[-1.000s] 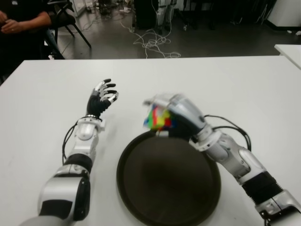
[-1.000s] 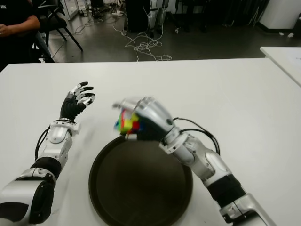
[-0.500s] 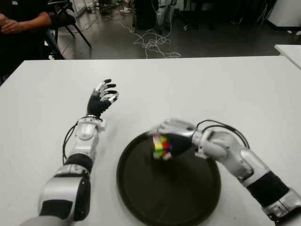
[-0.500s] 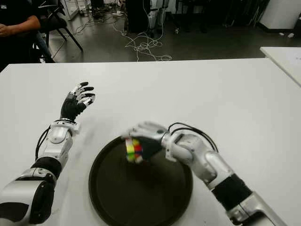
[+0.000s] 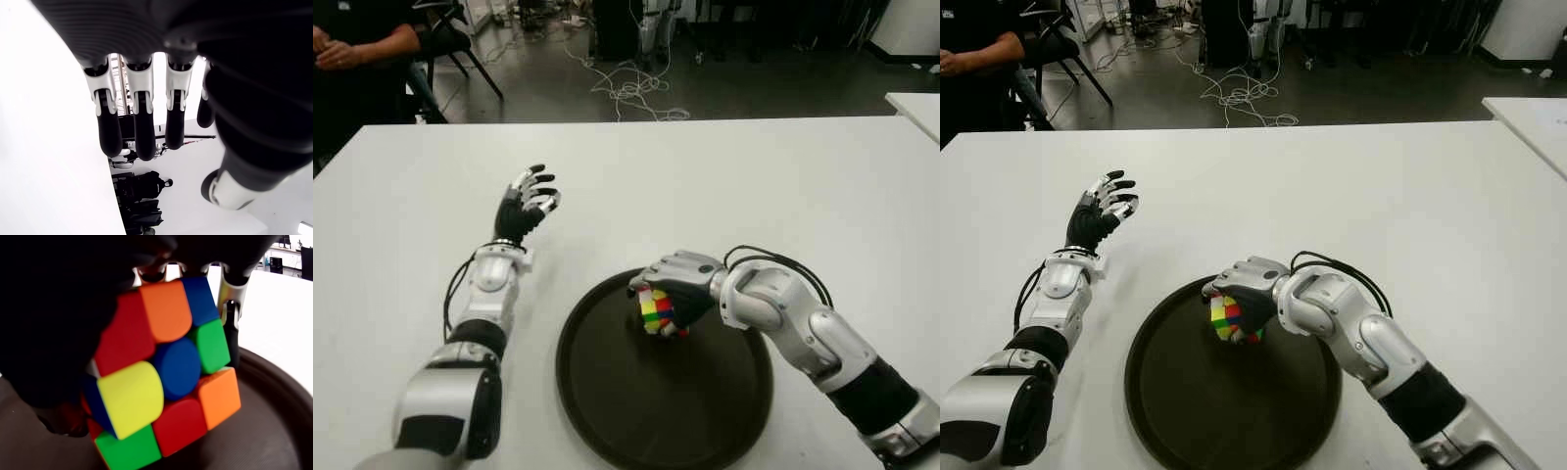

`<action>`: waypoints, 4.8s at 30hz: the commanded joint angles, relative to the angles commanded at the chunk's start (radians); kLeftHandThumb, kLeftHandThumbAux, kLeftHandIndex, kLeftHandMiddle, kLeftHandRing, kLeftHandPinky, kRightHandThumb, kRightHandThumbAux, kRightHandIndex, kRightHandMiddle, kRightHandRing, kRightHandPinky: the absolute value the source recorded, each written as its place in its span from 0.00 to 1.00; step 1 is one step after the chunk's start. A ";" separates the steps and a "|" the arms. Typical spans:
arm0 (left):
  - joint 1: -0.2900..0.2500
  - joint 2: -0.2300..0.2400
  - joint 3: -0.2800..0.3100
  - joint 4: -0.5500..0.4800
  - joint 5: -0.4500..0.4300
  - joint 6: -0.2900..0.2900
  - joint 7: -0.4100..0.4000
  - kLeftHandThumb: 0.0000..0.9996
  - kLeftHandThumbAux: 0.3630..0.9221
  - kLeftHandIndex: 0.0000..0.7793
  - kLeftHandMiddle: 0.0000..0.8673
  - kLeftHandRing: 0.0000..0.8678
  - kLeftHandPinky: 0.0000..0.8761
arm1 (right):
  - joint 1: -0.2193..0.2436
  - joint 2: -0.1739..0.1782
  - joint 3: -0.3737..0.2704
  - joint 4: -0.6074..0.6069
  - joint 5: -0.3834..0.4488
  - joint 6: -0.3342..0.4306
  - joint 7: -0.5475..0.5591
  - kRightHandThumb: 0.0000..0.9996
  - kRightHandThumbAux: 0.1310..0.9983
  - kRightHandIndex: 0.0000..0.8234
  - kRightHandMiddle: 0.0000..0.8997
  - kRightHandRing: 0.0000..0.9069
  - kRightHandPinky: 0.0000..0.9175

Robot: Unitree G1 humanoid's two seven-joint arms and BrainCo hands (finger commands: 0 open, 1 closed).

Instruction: Pick up the Rubik's Cube and put it in the plate

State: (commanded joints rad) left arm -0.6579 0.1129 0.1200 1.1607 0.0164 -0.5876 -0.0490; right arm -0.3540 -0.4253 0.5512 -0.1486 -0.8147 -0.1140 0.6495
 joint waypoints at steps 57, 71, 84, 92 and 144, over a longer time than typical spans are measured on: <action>0.003 -0.010 0.006 -0.012 -0.013 0.005 -0.011 0.10 0.70 0.23 0.30 0.32 0.38 | -0.004 -0.026 -0.108 0.139 0.397 -0.328 -0.107 0.00 0.64 0.00 0.00 0.00 0.00; 0.006 -0.008 0.001 -0.021 -0.007 0.008 -0.010 0.09 0.70 0.24 0.30 0.33 0.41 | 0.012 -0.078 -0.316 0.037 1.033 -0.152 0.146 0.00 0.64 0.00 0.00 0.00 0.00; 0.003 0.000 0.006 -0.007 -0.009 0.005 -0.011 0.08 0.73 0.24 0.30 0.33 0.41 | 0.076 0.227 -0.635 0.468 1.108 -0.341 -0.269 0.00 0.71 0.09 0.19 0.19 0.26; 0.003 0.000 0.007 0.000 -0.009 0.005 -0.011 0.08 0.71 0.23 0.29 0.33 0.40 | 0.025 0.226 -0.649 0.788 0.879 -0.452 -0.555 0.00 0.74 0.17 0.26 0.26 0.26; 0.013 -0.016 0.019 0.000 -0.033 -0.001 -0.038 0.09 0.75 0.23 0.30 0.34 0.44 | 0.076 0.323 -0.641 0.757 0.777 -0.434 -0.732 0.00 0.77 0.14 0.22 0.21 0.20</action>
State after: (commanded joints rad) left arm -0.6447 0.0974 0.1394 1.1603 -0.0166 -0.5881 -0.0866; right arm -0.2781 -0.1028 -0.0893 0.6080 -0.0374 -0.5481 -0.0823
